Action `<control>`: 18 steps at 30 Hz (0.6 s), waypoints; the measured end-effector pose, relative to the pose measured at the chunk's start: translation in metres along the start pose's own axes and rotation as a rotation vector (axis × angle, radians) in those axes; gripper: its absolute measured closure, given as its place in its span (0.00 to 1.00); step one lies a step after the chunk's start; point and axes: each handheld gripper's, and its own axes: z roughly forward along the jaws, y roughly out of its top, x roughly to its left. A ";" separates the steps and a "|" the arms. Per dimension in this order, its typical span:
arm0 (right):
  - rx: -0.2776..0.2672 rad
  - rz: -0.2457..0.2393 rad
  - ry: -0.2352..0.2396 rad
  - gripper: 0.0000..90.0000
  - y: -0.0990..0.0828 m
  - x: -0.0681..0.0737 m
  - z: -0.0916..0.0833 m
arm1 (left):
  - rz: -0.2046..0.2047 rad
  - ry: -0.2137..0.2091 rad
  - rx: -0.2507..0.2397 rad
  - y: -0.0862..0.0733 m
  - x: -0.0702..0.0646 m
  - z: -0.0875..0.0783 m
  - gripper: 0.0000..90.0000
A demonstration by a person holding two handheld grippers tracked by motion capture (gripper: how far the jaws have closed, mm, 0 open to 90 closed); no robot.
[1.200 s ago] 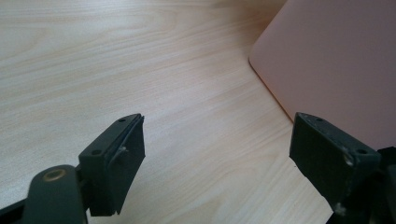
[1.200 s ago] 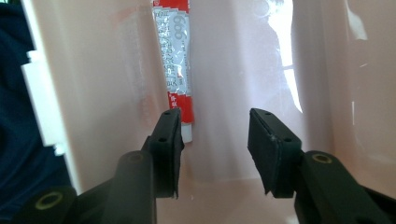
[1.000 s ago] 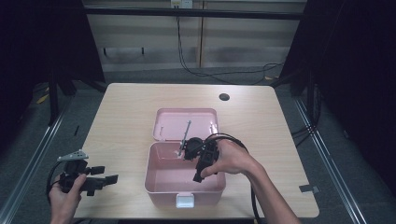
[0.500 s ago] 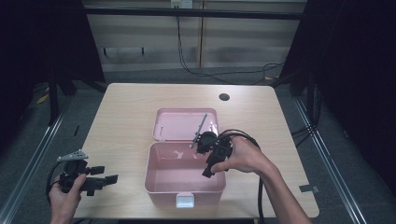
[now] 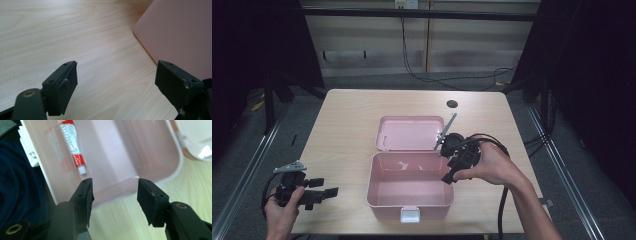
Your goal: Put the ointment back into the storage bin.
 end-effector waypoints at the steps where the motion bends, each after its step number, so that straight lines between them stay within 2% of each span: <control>1: -0.004 -0.005 -0.003 0.53 -0.002 -0.001 -0.001 | -0.001 0.000 0.000 0.000 0.000 0.000 0.20; 9: -0.016 0.039 -0.018 0.53 -0.022 -0.007 -0.006 | 0.001 0.000 0.002 0.000 0.000 0.000 0.20; 10: -0.013 0.078 -0.021 0.52 -0.031 -0.010 -0.004 | -0.001 -0.001 0.001 0.000 0.000 0.000 0.20; 13: -0.041 0.133 -0.018 0.52 -0.043 -0.014 -0.002 | -0.003 -0.001 0.001 0.000 0.000 0.001 0.20; 16: -0.033 0.170 -0.018 0.52 -0.052 -0.016 0.002 | -0.002 0.000 0.000 0.000 -0.001 0.000 0.20; 18: -0.038 0.174 -0.020 0.52 -0.055 -0.018 0.005 | 0.000 0.001 0.002 0.000 0.000 0.000 0.20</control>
